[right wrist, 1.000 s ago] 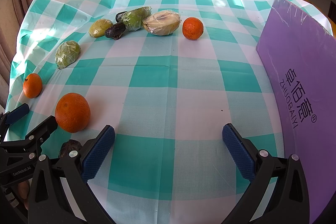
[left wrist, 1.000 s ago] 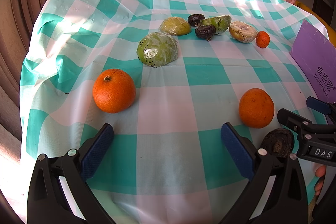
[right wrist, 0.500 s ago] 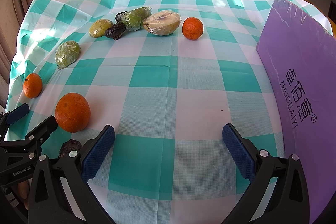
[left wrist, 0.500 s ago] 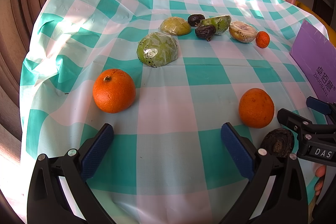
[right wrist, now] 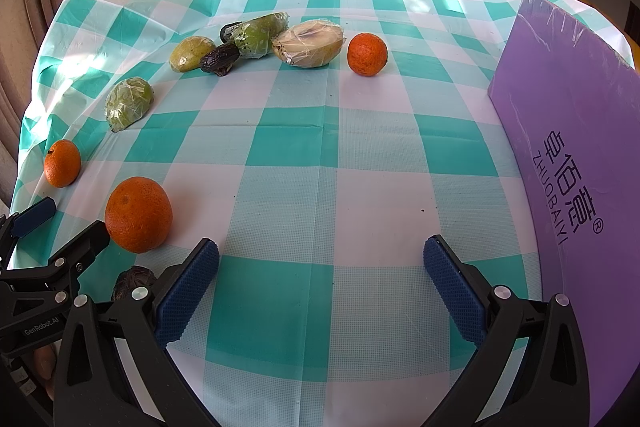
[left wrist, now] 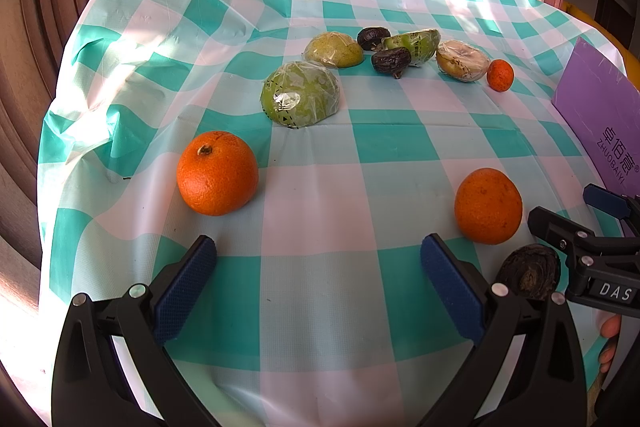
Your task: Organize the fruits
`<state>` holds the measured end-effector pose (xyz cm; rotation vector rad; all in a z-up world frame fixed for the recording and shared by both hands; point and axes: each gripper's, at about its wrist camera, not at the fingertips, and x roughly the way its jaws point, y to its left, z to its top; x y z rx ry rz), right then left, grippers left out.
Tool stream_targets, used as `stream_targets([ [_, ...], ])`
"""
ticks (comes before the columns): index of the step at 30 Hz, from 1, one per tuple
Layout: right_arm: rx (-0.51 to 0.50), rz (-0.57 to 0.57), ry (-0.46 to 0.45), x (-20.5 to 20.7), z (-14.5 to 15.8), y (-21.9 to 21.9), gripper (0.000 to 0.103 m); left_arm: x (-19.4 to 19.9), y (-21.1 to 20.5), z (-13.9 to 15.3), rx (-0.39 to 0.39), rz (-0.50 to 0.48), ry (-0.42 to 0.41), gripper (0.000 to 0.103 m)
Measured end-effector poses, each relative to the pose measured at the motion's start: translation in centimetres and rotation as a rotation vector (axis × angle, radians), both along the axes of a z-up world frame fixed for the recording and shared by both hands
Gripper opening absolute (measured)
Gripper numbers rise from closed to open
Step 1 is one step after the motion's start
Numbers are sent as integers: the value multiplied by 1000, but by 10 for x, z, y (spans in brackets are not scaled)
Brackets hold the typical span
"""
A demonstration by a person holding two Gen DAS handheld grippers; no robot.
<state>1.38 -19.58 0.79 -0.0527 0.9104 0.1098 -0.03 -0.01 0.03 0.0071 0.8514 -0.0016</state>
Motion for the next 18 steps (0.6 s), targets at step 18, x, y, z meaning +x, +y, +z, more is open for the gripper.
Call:
stream_targets([
  [18, -4, 12, 20, -1, 0, -1, 99, -1, 2, 1, -18, -17, 7, 101],
])
